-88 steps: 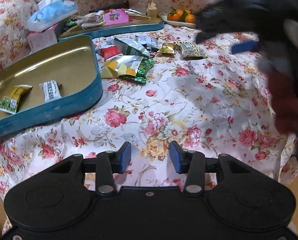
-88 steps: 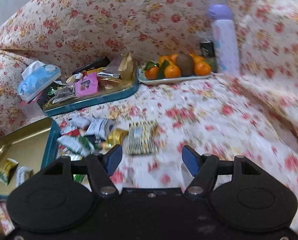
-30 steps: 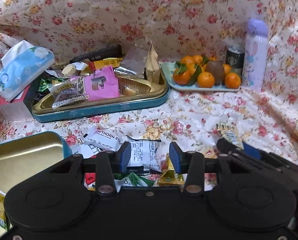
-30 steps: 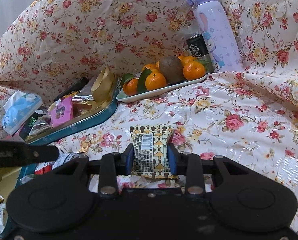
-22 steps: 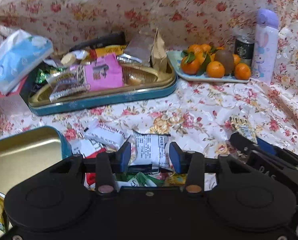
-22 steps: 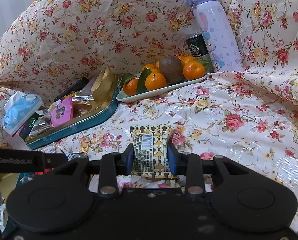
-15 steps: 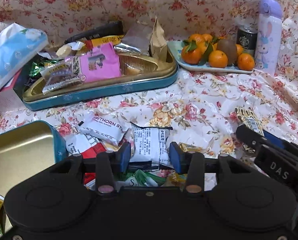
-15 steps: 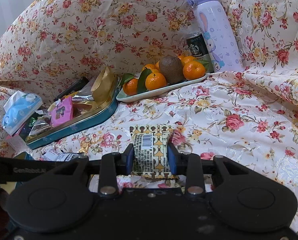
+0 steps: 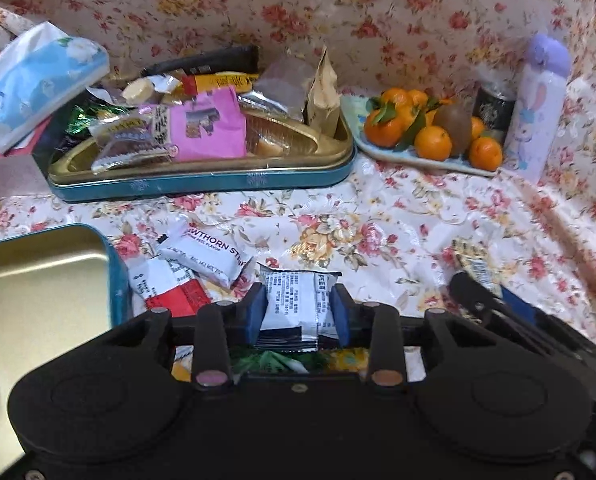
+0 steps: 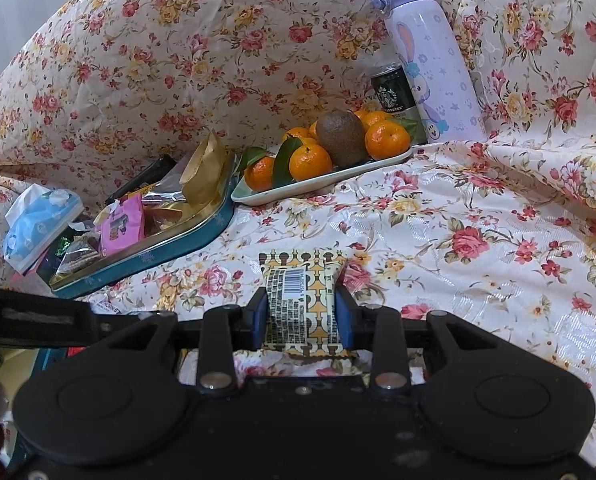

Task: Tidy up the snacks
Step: 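Grasp the white printed wrapper with the left tool and lift it, then carry the biscuit packet and white wrapper over the teal-rimmed tray with both tools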

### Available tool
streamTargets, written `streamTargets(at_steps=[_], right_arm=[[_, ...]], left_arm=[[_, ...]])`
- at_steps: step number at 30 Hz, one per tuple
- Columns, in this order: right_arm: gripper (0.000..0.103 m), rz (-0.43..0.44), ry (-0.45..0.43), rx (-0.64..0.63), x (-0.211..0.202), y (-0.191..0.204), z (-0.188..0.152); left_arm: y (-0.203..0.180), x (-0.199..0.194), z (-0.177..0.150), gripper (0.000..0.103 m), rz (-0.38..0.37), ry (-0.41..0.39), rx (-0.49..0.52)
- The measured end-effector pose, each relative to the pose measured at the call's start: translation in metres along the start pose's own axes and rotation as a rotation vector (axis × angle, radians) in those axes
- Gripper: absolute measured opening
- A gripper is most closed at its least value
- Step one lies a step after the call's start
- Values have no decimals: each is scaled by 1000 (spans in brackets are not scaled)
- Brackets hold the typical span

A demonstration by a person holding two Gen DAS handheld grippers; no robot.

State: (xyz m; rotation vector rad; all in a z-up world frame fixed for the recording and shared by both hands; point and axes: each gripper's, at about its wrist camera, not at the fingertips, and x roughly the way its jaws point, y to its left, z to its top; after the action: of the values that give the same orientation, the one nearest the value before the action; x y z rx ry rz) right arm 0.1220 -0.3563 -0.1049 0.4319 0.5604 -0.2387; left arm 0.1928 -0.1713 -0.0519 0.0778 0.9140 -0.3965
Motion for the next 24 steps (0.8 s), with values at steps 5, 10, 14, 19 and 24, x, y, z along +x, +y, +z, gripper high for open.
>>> streamTargets(at_steps=[5, 10, 14, 19, 24], right_arm=[[34, 0, 1, 2, 0, 0, 0], [34, 3, 0, 9, -1, -1, 0], [34, -6, 1, 1, 0, 1, 0], [34, -43, 11, -66, 2, 11, 0], [34, -96, 30, -172, -5, 28, -7]], left_arm=[[0, -34, -14, 44, -35, -14, -10], [5, -68, -38, 44, -58, -7, -12], [15, -98, -60, 44, -49, -17, -25], [35, -128, -79, 44, -23, -31, -55], [59, -150, -90, 44, -3, -56, -111]])
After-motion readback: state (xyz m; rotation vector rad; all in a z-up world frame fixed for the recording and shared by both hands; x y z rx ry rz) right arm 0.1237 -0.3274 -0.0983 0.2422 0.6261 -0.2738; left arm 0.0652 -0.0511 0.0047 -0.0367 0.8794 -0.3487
